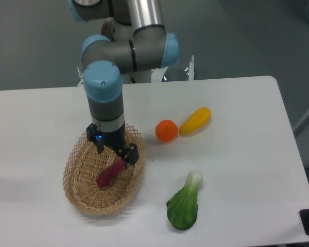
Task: Pick up the sweet potato from the basket
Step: 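Lower the gripper into the basket and close on the purple sweet potato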
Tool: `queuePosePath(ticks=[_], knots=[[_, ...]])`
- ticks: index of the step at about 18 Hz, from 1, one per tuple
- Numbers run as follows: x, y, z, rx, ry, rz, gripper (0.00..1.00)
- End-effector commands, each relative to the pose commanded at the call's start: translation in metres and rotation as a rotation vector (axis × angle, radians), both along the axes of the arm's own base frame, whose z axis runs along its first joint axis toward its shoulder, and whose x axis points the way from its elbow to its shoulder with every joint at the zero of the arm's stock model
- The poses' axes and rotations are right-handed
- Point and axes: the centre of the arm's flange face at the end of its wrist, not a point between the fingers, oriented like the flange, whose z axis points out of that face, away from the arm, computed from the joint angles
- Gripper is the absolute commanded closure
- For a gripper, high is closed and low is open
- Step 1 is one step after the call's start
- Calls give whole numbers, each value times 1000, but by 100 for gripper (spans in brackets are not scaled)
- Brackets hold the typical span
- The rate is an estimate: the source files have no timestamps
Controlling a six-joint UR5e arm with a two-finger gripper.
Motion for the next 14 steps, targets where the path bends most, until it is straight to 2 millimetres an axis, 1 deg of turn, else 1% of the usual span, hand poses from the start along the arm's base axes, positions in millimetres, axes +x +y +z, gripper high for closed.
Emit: queuePosePath(ticks=[4, 6, 7, 9, 12, 13, 14], knots=[[15, 15, -24, 12, 15, -25, 0], [15, 19, -30, 32, 27, -14, 0], [14, 21, -40, 18, 34, -14, 0], [18, 22, -45, 1, 41, -21, 0], [19, 23, -54, -15, 41, -22, 0], [19, 23, -58, -23, 40, -24, 0], [20, 22, -68, -53, 59, -25, 0]])
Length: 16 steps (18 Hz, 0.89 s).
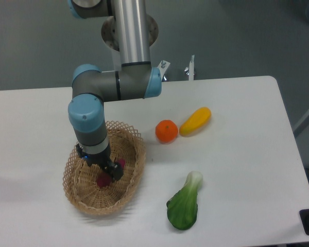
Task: Pick up the sweet potato from the basket
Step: 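Lower the gripper into the basket and close on the purple sweet potato, then lift the sweet potato up out of the basket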
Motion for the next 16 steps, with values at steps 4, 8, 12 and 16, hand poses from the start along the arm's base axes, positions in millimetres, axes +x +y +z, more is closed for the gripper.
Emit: queuePosePath(ticks=[4, 8, 12, 16], knots=[[5, 1, -5, -7, 3, -9, 0], [5, 2, -5, -7, 5, -8, 0], [3, 3, -3, -5, 12, -14, 38], [2, 4, 0, -1, 15, -19, 59]])
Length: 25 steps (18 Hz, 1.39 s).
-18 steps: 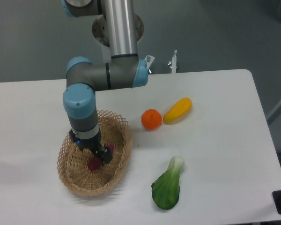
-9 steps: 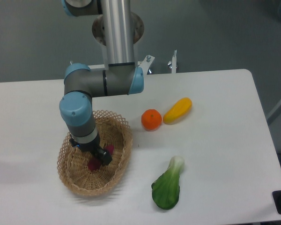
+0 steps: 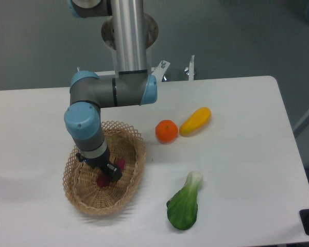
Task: Pick up the sweet potato from the basket
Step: 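Lift the sweet potato up out of the basket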
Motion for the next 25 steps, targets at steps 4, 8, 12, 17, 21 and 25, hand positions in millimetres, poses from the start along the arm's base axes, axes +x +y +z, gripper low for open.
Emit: queuePosePath(ticks=[4, 8, 12, 17, 21, 25], knots=[[-1, 2, 7, 13, 4, -3, 64], [-3, 2, 17, 27, 13, -9, 68], [-6, 0, 25, 40, 16, -9, 71], [-27, 8, 70, 102, 66, -60, 71], [-70, 10, 106, 155, 114, -18, 71], [-123, -16, 140, 170, 148, -20, 71]])
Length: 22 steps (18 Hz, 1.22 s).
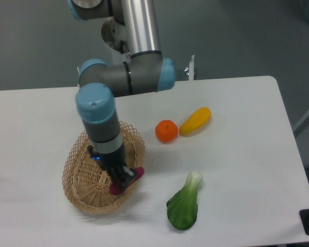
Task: Pick up the sweet potato from the basket
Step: 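Lift the sweet potato up out of the basket, then carry the held sweet potato up and away from the basket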
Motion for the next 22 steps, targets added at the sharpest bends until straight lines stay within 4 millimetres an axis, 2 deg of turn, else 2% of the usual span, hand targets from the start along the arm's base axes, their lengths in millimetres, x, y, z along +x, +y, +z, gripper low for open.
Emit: queuePosePath(ticks=[5, 9, 13, 16, 22], knots=[[-61, -54, 21, -37, -29, -40, 71], [-110, -101, 44, -17, -41, -71, 71], [-155, -146, 46, -52, -28, -116, 71], [-160, -156, 52, -57, -23, -137, 71], [-157, -157, 55, -54, -19, -139, 70]])
